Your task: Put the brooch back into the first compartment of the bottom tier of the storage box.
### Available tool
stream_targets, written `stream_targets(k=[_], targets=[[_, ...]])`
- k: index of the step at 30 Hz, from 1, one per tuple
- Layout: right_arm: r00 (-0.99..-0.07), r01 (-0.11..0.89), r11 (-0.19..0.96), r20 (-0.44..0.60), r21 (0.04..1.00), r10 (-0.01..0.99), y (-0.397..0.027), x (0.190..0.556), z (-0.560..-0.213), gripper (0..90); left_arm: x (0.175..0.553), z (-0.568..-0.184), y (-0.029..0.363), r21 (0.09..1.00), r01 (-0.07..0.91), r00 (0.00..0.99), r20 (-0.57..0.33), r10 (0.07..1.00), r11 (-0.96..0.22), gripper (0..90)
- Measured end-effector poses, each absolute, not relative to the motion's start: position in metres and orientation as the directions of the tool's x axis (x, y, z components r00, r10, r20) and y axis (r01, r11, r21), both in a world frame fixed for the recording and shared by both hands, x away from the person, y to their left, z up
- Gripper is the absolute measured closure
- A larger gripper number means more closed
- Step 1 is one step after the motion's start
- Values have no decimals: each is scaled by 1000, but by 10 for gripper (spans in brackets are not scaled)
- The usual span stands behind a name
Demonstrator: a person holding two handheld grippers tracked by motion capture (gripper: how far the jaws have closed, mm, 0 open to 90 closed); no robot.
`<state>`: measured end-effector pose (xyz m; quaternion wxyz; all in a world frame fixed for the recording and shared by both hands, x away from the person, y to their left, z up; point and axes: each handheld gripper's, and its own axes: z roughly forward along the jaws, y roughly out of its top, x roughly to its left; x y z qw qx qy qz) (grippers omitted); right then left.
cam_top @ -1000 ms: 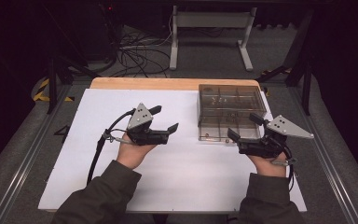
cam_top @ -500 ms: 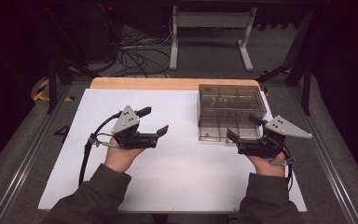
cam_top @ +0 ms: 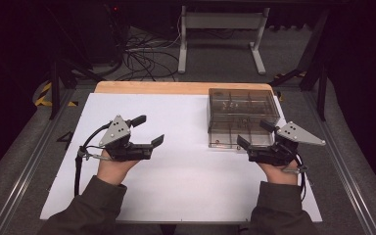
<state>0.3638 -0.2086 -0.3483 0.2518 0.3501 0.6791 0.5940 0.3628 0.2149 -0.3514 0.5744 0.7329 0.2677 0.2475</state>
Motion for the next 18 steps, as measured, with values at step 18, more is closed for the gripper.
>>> stream_targets(k=[18], targets=[[-620,173,50,69,984,782,-209,363,-349,18,351,-362,243,975,125,713,39,700,-181,139]])
